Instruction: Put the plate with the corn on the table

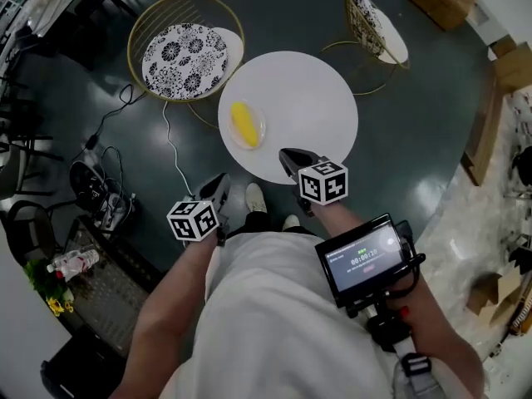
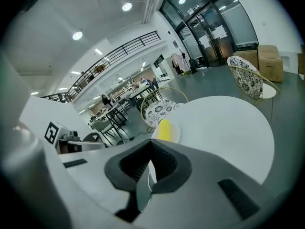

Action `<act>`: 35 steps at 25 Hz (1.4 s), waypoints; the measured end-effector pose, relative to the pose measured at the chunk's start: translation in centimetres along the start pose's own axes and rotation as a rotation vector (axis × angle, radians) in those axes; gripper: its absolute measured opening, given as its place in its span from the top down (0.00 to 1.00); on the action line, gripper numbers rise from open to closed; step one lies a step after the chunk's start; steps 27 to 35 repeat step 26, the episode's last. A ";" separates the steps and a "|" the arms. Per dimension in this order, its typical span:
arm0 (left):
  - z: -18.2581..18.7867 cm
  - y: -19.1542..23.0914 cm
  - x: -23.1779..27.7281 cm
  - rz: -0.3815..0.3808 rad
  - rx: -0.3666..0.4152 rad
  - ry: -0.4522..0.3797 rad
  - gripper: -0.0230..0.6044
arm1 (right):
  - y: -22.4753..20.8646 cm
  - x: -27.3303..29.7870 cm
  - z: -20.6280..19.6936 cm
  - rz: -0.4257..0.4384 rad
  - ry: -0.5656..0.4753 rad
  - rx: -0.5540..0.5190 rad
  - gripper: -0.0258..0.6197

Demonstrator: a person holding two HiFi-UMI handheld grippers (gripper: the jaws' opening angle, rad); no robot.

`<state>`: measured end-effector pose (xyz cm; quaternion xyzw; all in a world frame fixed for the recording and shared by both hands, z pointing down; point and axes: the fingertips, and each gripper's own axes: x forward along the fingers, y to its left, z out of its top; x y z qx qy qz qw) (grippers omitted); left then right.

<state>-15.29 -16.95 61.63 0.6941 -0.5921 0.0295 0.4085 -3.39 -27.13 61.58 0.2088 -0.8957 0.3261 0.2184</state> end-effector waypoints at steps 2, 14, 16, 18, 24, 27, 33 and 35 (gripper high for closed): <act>-0.3 -1.5 -1.1 -0.006 0.030 -0.021 0.95 | 1.1 -1.6 -0.5 0.021 -0.011 -0.003 0.95; -2.4 -8.5 -7.3 -0.019 0.097 -0.134 0.95 | 5.9 -9.3 -2.4 0.130 -0.068 -0.027 0.95; -3.0 -8.8 -8.2 -0.005 0.093 -0.146 0.95 | 6.5 -10.3 -3.0 0.144 -0.071 -0.025 0.95; -3.6 -9.1 -8.9 0.004 0.094 -0.155 0.95 | 7.0 -11.0 -3.8 0.155 -0.071 -0.020 0.95; -5.2 -10.2 -10.1 0.001 0.114 -0.154 0.95 | 8.6 -11.8 -5.7 0.171 -0.062 -0.020 0.95; -5.9 -10.5 -10.5 -0.001 0.114 -0.151 0.95 | 9.2 -12.0 -6.4 0.176 -0.059 -0.017 0.95; -5.9 -10.5 -10.5 -0.001 0.114 -0.151 0.95 | 9.2 -12.0 -6.4 0.176 -0.059 -0.017 0.95; -5.9 -10.5 -10.5 -0.001 0.114 -0.151 0.95 | 9.2 -12.0 -6.4 0.176 -0.059 -0.017 0.95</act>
